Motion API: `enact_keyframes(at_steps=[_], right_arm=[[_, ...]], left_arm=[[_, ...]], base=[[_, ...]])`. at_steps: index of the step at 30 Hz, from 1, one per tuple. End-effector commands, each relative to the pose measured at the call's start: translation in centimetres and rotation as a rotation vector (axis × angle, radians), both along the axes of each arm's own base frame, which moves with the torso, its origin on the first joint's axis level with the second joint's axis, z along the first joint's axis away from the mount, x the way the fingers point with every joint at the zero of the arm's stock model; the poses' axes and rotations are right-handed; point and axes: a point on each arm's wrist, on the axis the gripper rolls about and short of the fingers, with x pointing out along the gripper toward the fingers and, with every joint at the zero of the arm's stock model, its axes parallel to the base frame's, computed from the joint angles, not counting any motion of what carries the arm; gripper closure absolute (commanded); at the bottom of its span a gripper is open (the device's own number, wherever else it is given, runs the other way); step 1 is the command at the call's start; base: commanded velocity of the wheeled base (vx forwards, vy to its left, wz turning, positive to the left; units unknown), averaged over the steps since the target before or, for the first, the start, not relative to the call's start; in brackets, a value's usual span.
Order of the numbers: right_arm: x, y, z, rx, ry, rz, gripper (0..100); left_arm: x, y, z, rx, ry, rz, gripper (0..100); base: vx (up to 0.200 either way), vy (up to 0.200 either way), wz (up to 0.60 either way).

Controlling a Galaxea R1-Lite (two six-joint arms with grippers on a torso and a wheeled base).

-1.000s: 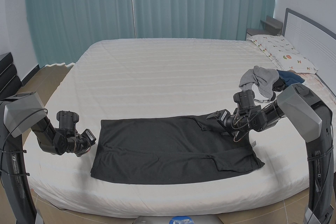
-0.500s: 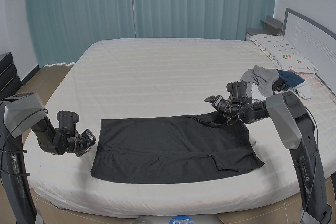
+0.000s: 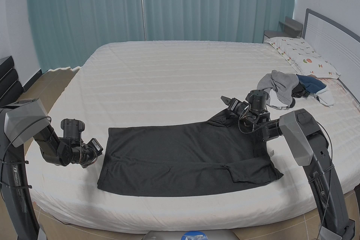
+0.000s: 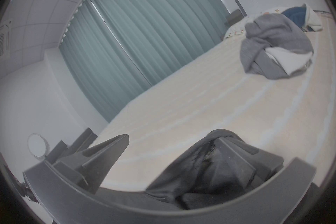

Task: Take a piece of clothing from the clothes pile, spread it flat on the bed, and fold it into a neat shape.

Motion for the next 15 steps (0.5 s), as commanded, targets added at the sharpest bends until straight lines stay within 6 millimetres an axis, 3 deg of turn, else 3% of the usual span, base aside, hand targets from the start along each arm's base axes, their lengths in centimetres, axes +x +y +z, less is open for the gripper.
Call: enact_keyframes(at_steps=[1, 3, 7, 15], right_arm=[[-0.2, -0.7, -5.4, -0.038, 0.108, -0.012, 0], [-0.2, -0.6, -6.3, -0.041, 0.115, -0.016, 0], [-0.1, -0.6, -5.5, -0.034, 0.076, -0.024, 0], [0.1, -2.5, 2.7, -0.014, -0.035, -0.114, 0]], left_arm=[[0.0, 0.0, 0.0, -0.001, 0.001, 0.000, 100], [0.0, 0.0, -0.1, -0.001, 0.002, 0.000, 100], [0.0, 0.0, -0.1, -0.001, 0.001, 0.000, 100], [0.5, 0.1, 0.8, -0.018, -0.030, 0.020, 100]], base=[[0.000, 0.000, 0.00], [0.000, 0.000, 0.00], [0.000, 0.000, 0.00], [0.000, 0.000, 0.00]])
